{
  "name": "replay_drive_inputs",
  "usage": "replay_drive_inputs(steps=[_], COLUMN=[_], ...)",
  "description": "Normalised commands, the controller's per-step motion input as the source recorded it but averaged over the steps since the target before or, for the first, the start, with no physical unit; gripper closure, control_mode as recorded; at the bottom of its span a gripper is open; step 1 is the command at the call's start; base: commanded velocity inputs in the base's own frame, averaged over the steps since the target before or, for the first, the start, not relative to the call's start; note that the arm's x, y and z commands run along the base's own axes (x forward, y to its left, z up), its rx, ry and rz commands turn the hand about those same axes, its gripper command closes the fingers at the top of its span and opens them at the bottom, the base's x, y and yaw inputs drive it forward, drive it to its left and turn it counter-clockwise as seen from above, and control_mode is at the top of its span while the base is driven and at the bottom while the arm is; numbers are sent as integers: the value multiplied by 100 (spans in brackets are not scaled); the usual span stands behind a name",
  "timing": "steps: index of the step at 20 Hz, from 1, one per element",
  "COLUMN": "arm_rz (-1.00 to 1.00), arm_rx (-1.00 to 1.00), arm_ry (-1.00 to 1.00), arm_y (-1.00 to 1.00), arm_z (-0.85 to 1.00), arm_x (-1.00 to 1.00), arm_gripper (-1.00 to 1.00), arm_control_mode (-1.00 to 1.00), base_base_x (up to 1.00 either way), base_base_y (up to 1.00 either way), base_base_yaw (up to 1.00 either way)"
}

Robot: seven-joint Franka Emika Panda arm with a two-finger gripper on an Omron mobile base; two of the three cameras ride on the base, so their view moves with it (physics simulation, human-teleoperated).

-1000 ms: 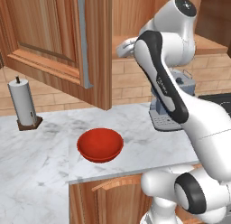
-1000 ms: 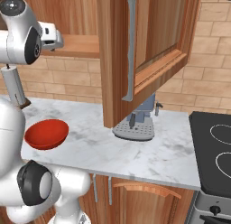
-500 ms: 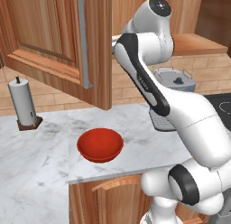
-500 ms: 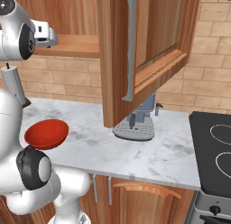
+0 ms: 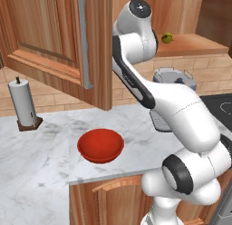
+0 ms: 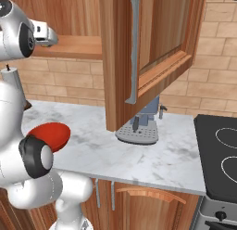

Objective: Open the cabinet. Pick the banana and pear from the cabinet and place them into the bowl. Then close the cabinet.

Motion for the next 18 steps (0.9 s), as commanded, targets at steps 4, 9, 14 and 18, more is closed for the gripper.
replay_drive_inputs(steps=[4,9,14,18], arm_rz=[-3,-3,-3,-2], arm_rx=[3,3,2,2], arm_ry=[0,0,0,0], arm_y=[13,12,15,18], arm_z=[0,0,0,0], arm_x=[45,44,40,38], arm_gripper=[-100,-100,-100,-100], arm_control_mode=[-100,-100,-100,-100], base_base_x=[0,0,0,0], base_base_y=[0,0,0,0], base_base_yaw=[0,0,0,0])
